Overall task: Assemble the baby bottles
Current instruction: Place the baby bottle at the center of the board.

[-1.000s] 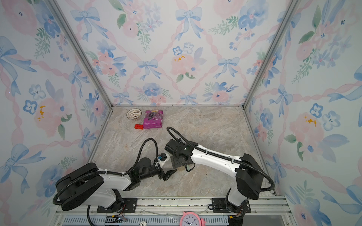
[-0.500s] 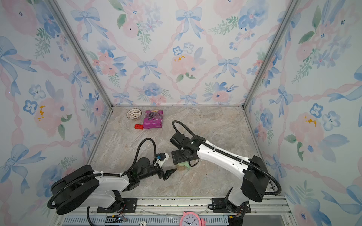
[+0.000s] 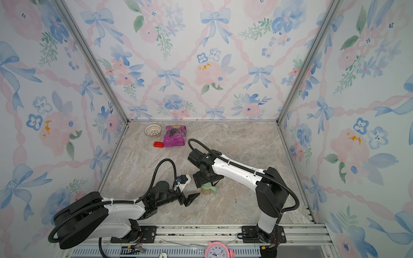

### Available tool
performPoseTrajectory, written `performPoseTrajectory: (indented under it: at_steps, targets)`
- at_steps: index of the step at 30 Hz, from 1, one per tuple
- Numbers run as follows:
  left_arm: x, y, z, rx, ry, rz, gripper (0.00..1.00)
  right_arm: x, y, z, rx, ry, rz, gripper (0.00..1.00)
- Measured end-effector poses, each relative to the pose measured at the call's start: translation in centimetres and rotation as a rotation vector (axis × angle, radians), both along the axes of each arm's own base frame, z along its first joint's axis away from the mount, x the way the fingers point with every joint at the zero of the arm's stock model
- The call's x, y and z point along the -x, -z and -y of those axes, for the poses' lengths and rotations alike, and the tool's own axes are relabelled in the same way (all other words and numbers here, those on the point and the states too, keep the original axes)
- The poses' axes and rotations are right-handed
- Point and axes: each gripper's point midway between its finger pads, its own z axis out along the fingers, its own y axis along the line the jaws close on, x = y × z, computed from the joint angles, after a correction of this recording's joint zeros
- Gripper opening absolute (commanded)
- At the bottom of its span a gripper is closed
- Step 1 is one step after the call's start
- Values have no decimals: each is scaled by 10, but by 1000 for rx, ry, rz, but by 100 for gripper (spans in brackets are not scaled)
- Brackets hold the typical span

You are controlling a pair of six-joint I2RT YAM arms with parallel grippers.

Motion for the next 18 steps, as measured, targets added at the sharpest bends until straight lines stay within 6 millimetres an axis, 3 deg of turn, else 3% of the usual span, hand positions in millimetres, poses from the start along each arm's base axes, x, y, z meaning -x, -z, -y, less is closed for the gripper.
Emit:
performPoseTrajectory:
  at_steps: [12, 18]
  targets:
    - [-3, 0, -2, -4, -21, 5, 95, -1, 6, 2, 25, -25, -9, 100]
    - [-3, 0, -3, -5, -22, 5, 95, 2, 12, 2, 24, -30, -20, 96]
